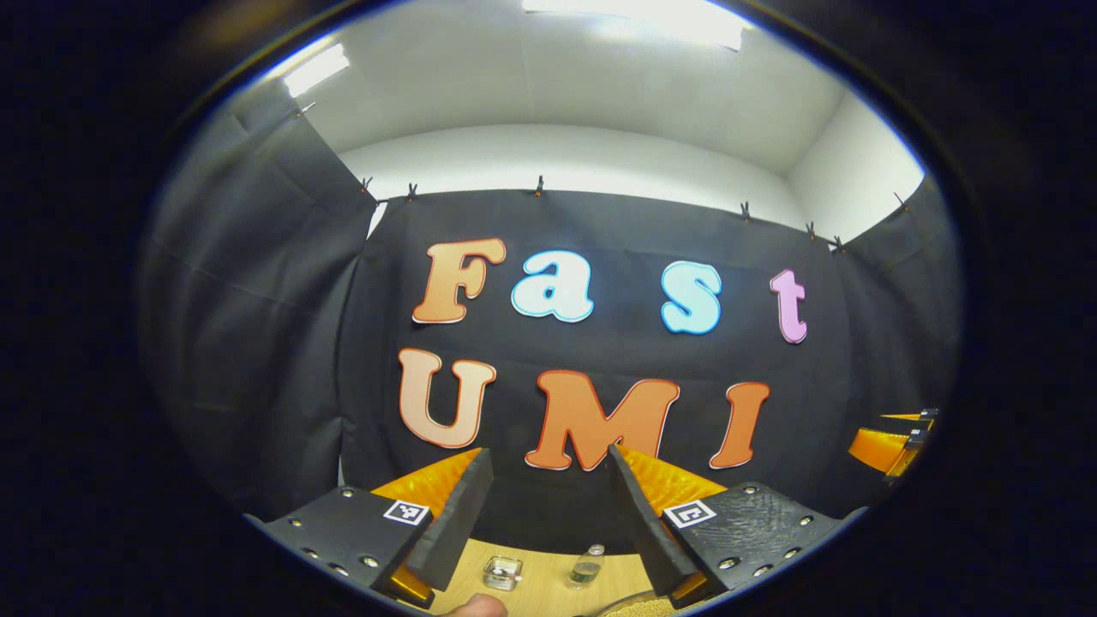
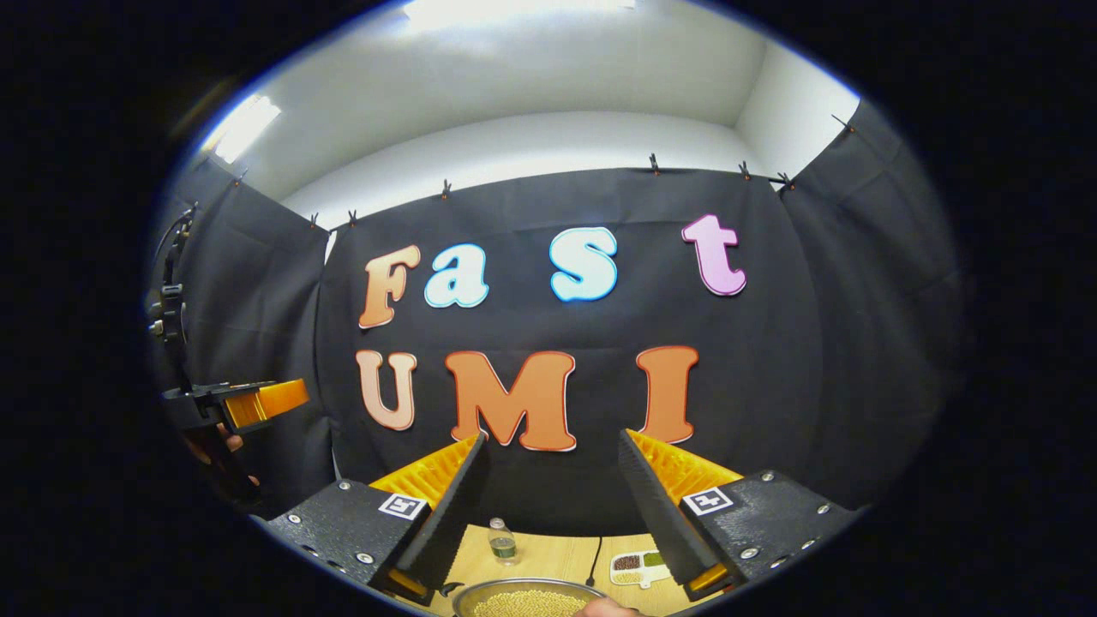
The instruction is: First push the handle of the pot to place it horizontally, then grasp the pot with both hands and set it on the induction cooktop.
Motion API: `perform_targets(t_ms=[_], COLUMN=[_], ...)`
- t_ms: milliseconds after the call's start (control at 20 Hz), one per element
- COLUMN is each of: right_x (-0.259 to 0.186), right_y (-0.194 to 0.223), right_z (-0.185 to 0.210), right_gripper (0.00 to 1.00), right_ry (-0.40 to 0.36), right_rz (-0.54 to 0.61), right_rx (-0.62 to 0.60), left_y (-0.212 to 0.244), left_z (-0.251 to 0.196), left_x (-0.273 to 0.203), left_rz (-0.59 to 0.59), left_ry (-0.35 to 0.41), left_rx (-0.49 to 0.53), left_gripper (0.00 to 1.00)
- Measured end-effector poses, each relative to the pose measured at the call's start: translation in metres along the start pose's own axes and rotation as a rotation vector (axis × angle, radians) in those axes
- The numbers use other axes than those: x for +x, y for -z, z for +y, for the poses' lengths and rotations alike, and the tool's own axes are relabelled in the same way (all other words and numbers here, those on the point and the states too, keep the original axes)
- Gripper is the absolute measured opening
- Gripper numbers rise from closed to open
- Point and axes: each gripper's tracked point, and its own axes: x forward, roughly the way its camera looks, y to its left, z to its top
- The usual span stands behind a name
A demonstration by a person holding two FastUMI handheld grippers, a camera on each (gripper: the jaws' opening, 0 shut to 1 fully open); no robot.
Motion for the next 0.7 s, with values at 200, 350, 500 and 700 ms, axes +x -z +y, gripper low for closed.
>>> perform_targets(t_ms=[200, 350, 500, 700], right_x=[-0.001, -0.005, -0.009, -0.011], right_y=[-0.014, -0.021, -0.019, -0.022], right_z=[-0.002, -0.004, -0.012, -0.013], right_gripper=[0.93, 0.93, 0.93, 0.93], right_ry=[-0.001, -0.005, 0.0, -0.007], right_rz=[-0.022, -0.034, -0.039, -0.039], right_rx=[0.0, 0.003, -0.014, -0.01], left_y=[-0.02, -0.022, -0.021, -0.02], left_z=[0.003, 0.004, 0.005, 0.002], left_x=[-0.004, -0.01, -0.011, -0.01], left_rz=[-0.054, -0.055, -0.05, -0.044], left_ry=[0.0, -0.006, -0.015, -0.009], left_rx=[0.01, 0.006, -0.002, 0.014], left_gripper=[0.84, 0.82, 0.82, 0.82])
